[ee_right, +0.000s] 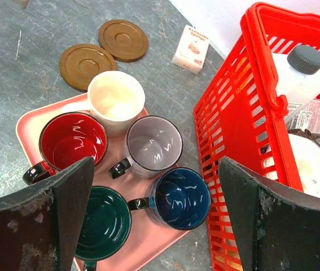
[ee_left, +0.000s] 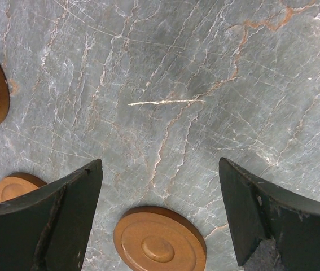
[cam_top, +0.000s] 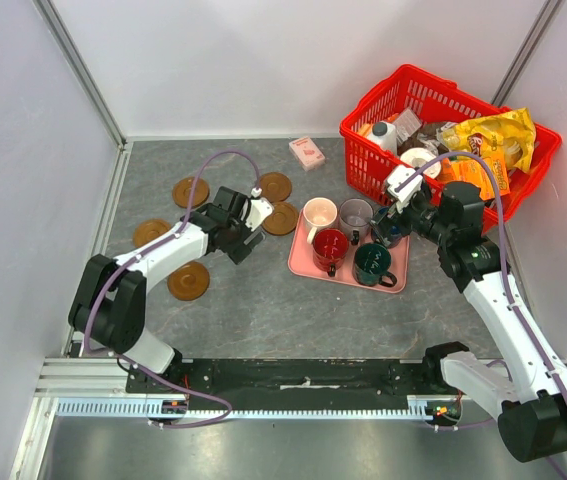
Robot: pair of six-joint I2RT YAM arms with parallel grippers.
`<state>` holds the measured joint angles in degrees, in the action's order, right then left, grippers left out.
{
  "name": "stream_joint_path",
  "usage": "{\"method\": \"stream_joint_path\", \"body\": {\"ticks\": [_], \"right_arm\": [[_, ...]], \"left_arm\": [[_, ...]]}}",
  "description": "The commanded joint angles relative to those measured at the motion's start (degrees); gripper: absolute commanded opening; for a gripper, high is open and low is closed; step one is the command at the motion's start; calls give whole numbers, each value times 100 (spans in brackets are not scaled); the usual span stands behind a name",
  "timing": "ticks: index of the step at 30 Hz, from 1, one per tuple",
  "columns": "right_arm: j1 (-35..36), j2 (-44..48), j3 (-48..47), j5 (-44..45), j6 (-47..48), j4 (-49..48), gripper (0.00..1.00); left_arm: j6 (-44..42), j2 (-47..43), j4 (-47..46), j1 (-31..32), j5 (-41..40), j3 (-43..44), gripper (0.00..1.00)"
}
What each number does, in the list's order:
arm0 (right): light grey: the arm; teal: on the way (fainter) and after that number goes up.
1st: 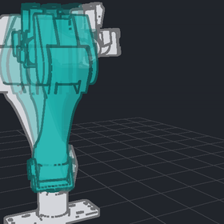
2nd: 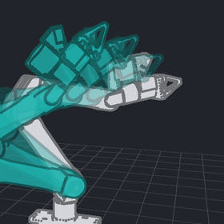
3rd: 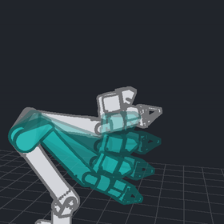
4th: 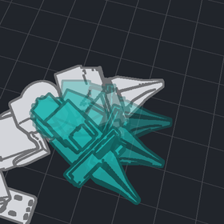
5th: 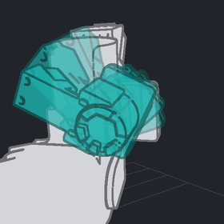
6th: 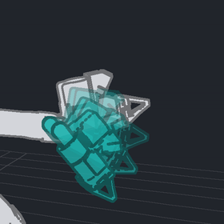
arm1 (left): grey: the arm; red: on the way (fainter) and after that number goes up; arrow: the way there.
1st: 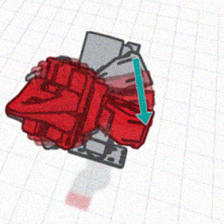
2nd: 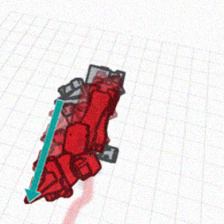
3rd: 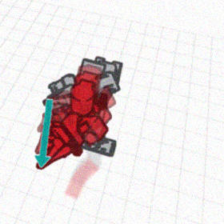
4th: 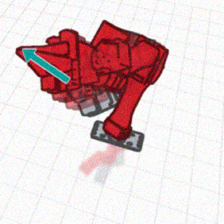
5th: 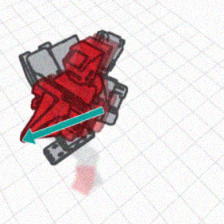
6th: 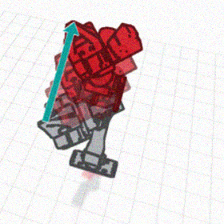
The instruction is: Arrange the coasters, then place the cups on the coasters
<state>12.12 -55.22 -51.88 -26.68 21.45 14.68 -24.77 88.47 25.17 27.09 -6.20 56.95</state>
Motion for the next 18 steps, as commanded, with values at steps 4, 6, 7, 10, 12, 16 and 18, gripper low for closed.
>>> {"method": "stream_joint_path", "body": {"ticks": [4, 6, 7, 10, 12, 16, 18], "right_arm": [[-8, 11, -121, 5, -18, -97, 98], [-8, 3, -121, 13, -10, -88, 98], [-17, -15, -121, 22, -10, -97, 98], [-8, -24, -121, 13, -10, -88, 98], [-17, -24, -112, 22, -10, -88, 98], [-8, -24, -121, 22, -10, -97, 98], [-17, -24, -121, 22, -10, -88, 98]], "left_arm": [[148, 74, -337, 33, -127, -140, 89], [140, 57, -381, 33, -162, -219, 89], [122, 57, -407, 24, -180, -254, 89], [78, 22, -460, 24, -250, -351, 89], [43, -5, -469, 24, -285, -395, 89], [34, -75, -495, 24, -312, -492, 90], [8, -101, -504, 33, -338, -535, 90]]}}
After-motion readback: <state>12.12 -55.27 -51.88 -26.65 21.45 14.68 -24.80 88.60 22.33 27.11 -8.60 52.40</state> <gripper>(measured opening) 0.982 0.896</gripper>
